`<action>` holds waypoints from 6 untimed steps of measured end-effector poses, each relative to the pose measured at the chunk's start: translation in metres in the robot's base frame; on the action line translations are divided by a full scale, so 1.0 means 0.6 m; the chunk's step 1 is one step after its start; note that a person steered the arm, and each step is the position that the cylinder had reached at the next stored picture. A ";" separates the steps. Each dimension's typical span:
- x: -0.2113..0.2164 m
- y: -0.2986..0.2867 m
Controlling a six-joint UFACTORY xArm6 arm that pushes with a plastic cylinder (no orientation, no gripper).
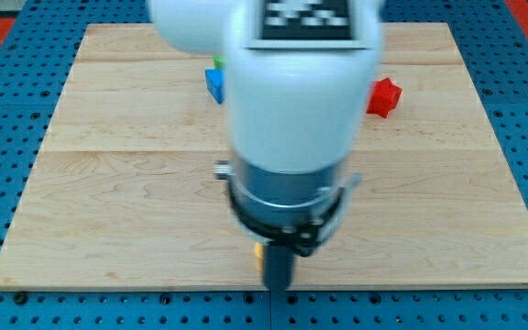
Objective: Push the red star into the green star
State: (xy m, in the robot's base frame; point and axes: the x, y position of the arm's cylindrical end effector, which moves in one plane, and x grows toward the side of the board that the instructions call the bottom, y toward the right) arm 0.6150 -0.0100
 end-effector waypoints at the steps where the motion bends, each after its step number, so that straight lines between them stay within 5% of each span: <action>1: -0.003 -0.058; 6: -0.005 -0.063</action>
State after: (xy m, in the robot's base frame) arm 0.6122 -0.0478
